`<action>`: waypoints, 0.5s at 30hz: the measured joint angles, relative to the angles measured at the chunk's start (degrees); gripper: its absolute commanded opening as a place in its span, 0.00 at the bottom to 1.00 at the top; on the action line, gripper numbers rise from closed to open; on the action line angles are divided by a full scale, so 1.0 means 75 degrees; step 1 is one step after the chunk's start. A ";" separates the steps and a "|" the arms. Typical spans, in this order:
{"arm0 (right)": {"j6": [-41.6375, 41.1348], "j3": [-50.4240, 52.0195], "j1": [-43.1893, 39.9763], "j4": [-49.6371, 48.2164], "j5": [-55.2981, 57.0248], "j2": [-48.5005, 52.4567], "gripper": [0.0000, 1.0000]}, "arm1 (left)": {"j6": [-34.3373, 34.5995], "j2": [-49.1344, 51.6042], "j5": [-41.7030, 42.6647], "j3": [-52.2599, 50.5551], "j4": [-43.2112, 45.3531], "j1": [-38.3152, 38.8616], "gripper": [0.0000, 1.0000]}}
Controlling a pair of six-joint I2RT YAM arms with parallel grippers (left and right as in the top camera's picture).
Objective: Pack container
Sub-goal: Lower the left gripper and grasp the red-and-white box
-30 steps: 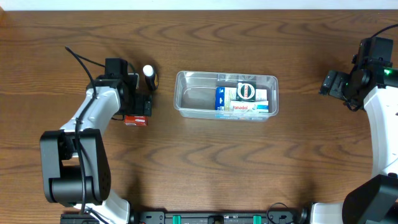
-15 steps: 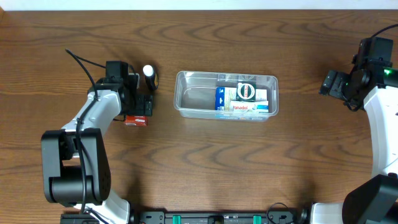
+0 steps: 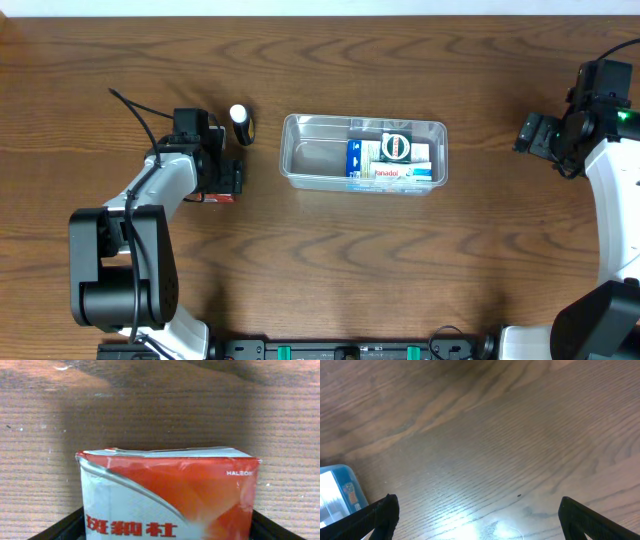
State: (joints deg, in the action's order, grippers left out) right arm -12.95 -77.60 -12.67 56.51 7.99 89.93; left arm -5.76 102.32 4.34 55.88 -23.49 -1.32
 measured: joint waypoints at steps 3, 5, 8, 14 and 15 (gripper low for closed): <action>0.0000 0.0000 0.0000 0.0000 0.0000 0.0000 0.99 | -0.0003 0.0000 0.0000 0.0000 0.0044 -0.0003 0.78; 0.0000 0.0000 0.0000 0.0000 0.0000 0.0000 0.99 | -0.0003 0.0000 -0.0003 0.0000 0.0064 -0.0003 0.78; 0.0000 0.0000 0.0000 0.0000 0.0000 0.0000 0.99 | -0.0003 0.0000 -0.0003 0.0000 0.0055 -0.0003 0.77; 0.0000 0.0000 0.0000 0.0000 0.0000 0.0000 0.99 | -0.0003 -0.0119 0.0000 -0.0003 -0.0038 -0.0003 0.73; 0.0000 0.0000 0.0000 0.0000 0.0000 0.0000 0.99 | -0.0006 -0.0178 -0.0003 -0.0003 -0.0038 -0.0003 0.73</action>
State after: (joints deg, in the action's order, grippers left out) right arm -12.95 -77.60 -12.67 56.51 7.99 89.93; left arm -5.80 100.99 4.32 55.86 -23.77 -1.34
